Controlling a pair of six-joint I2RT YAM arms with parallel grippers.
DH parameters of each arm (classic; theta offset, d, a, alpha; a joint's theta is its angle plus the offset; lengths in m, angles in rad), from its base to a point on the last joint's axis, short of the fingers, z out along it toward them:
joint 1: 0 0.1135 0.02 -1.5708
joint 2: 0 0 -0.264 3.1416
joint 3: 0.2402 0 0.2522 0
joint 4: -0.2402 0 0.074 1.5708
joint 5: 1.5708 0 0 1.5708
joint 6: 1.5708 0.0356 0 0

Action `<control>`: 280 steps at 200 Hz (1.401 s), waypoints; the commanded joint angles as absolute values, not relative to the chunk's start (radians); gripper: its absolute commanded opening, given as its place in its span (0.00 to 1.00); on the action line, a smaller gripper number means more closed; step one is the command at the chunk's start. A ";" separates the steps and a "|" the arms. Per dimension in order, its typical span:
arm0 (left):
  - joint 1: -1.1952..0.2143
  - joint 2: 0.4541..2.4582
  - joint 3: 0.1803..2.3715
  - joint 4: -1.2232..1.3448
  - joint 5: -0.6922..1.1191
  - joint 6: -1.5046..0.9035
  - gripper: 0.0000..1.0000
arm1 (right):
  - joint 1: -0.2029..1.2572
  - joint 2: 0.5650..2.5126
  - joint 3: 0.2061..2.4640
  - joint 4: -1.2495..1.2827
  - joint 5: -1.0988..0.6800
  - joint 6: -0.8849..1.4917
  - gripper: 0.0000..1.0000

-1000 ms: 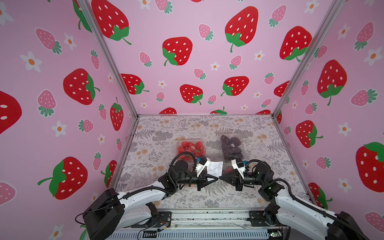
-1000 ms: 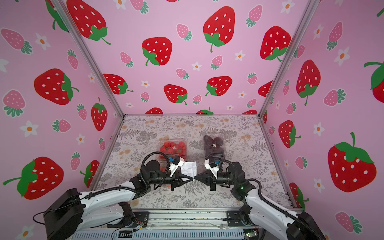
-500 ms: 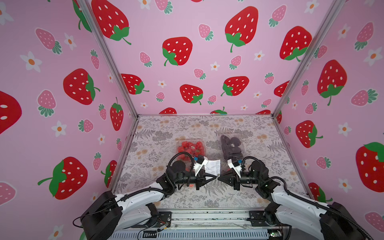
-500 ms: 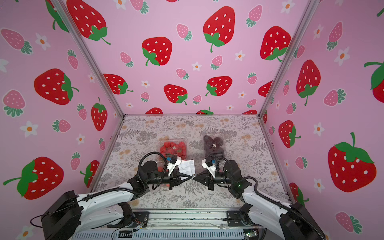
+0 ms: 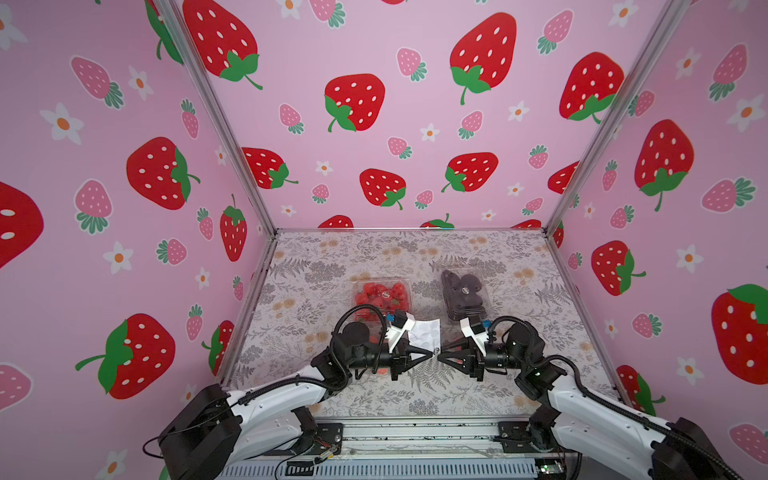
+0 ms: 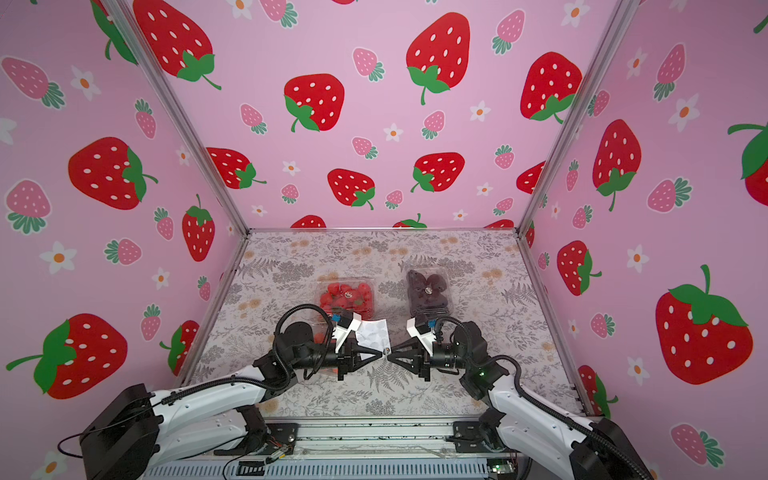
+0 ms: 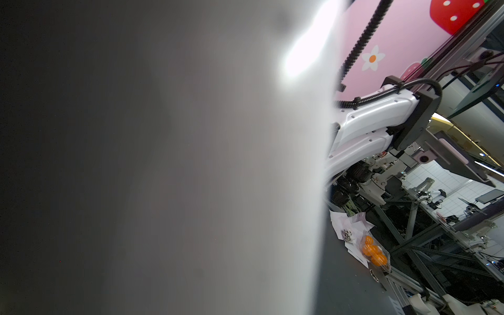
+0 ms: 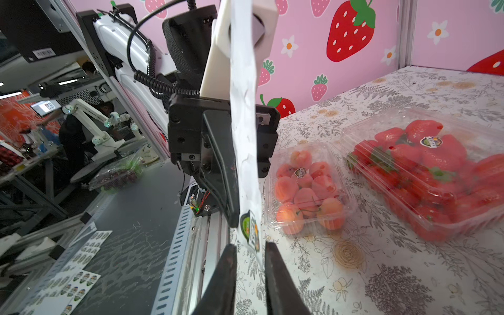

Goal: Label fruit boxes
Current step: Adjust the label sticker.

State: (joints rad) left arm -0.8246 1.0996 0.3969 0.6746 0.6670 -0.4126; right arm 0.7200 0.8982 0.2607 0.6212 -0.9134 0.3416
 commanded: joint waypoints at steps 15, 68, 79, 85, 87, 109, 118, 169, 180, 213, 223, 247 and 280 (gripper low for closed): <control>-0.821 1.115 0.390 0.725 0.709 -0.408 0.00 | 0.721 0.905 0.305 0.637 -0.943 0.338 0.05; -0.821 1.124 0.395 0.729 0.728 -0.410 0.00 | 0.721 0.951 0.307 0.654 -0.933 0.337 0.00; -0.821 1.120 0.396 0.722 0.730 -0.407 0.00 | 0.721 0.957 0.309 0.655 -0.936 0.335 0.00; -0.821 1.116 0.396 0.722 0.730 -0.407 0.00 | 0.721 0.958 0.307 0.654 -0.931 0.333 0.00; -0.821 1.115 0.394 0.722 0.731 -0.407 0.00 | 0.721 0.959 0.307 0.655 -0.929 0.333 0.00; -0.821 1.104 0.391 0.722 0.736 -0.408 0.00 | 0.720 0.952 0.311 0.624 -0.900 0.315 0.00; -0.822 1.107 0.393 0.731 0.737 -0.412 0.00 | 0.722 0.960 0.316 0.620 -0.905 0.314 0.00; -0.807 1.189 0.409 0.800 0.739 -0.437 0.00 | 0.724 1.040 0.303 0.794 -1.083 0.378 0.00; -0.789 1.185 0.393 0.816 0.742 -0.451 0.00 | 0.724 1.015 0.292 0.793 -1.094 0.374 0.00; -0.765 1.151 0.363 0.815 0.735 -0.456 0.00 | 0.724 0.919 0.275 0.717 -1.077 0.340 0.00; -0.765 1.152 0.363 0.814 0.745 -0.457 0.00 | 0.724 0.903 0.276 0.698 -1.067 0.331 0.00; -0.765 1.144 0.359 0.821 0.761 -0.460 0.00 | 0.715 0.893 0.296 0.646 -1.011 0.317 0.16; -0.768 1.128 0.351 0.824 0.771 -0.463 0.00 | 0.701 0.950 0.333 0.635 -0.983 0.331 0.22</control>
